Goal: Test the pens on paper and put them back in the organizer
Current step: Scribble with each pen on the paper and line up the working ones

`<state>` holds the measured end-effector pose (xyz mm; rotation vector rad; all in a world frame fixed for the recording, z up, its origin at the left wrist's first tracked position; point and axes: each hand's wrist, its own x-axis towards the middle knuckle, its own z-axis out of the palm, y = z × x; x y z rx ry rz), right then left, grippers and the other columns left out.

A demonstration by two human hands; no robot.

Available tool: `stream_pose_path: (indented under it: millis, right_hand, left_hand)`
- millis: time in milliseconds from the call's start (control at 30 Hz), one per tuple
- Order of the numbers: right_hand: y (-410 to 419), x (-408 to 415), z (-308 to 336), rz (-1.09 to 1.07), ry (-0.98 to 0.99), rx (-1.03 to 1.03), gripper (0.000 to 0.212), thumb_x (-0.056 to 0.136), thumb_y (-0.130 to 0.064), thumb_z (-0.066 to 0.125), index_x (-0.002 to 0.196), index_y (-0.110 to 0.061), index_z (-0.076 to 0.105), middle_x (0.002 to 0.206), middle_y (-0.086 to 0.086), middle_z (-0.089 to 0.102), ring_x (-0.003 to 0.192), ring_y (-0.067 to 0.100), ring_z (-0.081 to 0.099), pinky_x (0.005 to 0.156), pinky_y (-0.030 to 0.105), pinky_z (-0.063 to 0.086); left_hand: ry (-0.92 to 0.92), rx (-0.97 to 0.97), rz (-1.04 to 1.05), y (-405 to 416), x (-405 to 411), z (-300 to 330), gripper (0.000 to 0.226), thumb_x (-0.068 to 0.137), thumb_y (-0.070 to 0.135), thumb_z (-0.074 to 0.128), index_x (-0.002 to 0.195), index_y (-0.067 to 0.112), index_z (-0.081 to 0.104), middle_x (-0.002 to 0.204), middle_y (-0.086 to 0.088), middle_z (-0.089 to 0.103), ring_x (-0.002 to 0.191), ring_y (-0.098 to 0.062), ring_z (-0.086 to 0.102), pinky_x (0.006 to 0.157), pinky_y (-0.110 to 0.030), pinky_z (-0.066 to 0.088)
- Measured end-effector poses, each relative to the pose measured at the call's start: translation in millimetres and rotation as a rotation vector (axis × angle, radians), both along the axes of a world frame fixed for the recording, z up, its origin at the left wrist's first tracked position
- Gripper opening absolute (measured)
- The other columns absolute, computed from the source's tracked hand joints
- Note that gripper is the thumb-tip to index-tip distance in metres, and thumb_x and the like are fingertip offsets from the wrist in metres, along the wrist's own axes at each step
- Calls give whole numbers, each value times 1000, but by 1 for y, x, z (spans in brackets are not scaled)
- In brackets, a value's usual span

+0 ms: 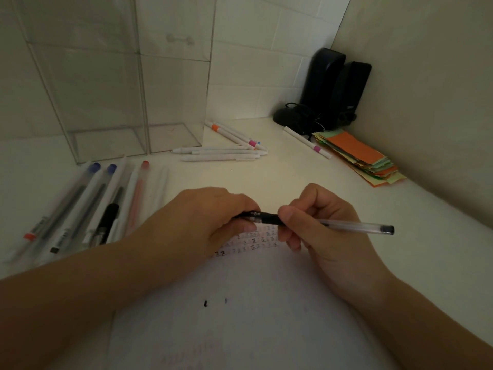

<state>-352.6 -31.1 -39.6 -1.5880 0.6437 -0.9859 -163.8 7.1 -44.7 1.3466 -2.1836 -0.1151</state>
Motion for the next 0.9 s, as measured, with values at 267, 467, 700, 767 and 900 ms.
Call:
stream_pose_path:
  millis: [267,467,700,767,900]
  right_hand:
    - [3,2,3,7,28,62,12,73,-21,69,66,-17,60,54,1,63,46,10,50,45,17,42]
    - [-11,-5,8,-427,-78,268,35,77,-42,63,105,-22,59,56,-1,59,48,8,42,48,20,36]
    - [-12,-1,0,-379,314,4,9,89,-24,57,85,-21,64,53,3,61,43,4,43,46,15,34]
    - [-12,0,-1,-352,391,-58,7,89,-21,57,84,-21,63,54,9,61,41,2,45,46,10,35]
    - [-14,0,-2,-348,441,-96,8,90,-19,56,85,-23,62,58,16,62,41,2,47,47,8,34]
  left_hand:
    - [-105,5,10,9,-4,1,27,84,36,35,99,24,56,63,8,60,53,-6,51,53,-4,27]
    - [-216,-57,153,15,-6,14,31,88,29,29,118,35,35,48,9,44,40,-5,43,37,-15,32]
    - [-217,240,412,2,20,18,12,91,37,39,100,33,45,66,13,49,62,0,47,65,-17,43]
    - [-260,378,409,3,22,23,19,90,40,42,89,26,55,72,11,58,69,-2,54,74,-21,47]
    - [-363,590,481,4,30,32,35,89,44,43,70,18,57,74,2,59,74,-13,57,82,-29,46]
